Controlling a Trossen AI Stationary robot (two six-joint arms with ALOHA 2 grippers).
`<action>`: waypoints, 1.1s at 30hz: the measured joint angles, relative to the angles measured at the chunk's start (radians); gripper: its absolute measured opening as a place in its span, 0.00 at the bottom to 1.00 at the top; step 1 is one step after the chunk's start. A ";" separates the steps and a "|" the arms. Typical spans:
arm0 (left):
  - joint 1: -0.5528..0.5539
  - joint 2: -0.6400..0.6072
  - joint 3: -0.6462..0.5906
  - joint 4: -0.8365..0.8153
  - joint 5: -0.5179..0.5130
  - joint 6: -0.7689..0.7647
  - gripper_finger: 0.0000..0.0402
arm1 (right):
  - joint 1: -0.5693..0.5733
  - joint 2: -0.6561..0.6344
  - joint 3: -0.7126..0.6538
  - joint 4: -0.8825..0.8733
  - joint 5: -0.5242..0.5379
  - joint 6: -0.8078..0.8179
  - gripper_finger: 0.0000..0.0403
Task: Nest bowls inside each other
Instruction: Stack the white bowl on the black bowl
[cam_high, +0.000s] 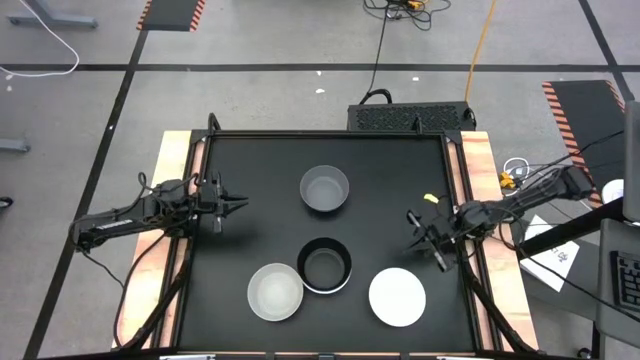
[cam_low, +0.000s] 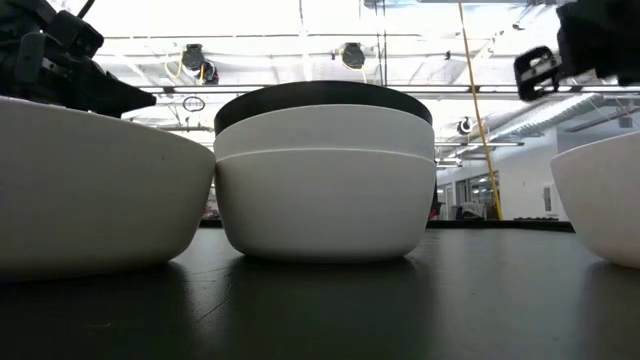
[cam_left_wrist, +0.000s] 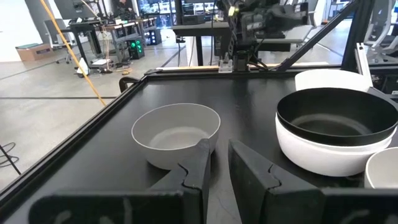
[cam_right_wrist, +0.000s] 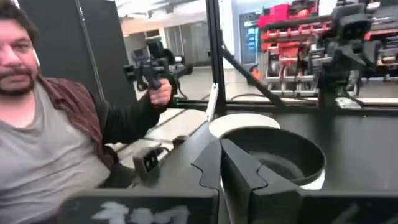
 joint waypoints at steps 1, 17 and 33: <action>0.000 0.000 0.000 0.000 0.000 -0.001 0.15 | 0.002 0.011 0.016 0.003 0.000 -0.002 0.03; 0.000 0.000 0.000 -0.018 0.001 -0.013 0.15 | 0.003 0.142 0.083 -0.073 0.000 0.105 0.34; 0.000 0.000 0.000 -0.024 0.004 -0.021 0.15 | 0.092 0.175 0.173 -0.321 0.093 0.270 0.35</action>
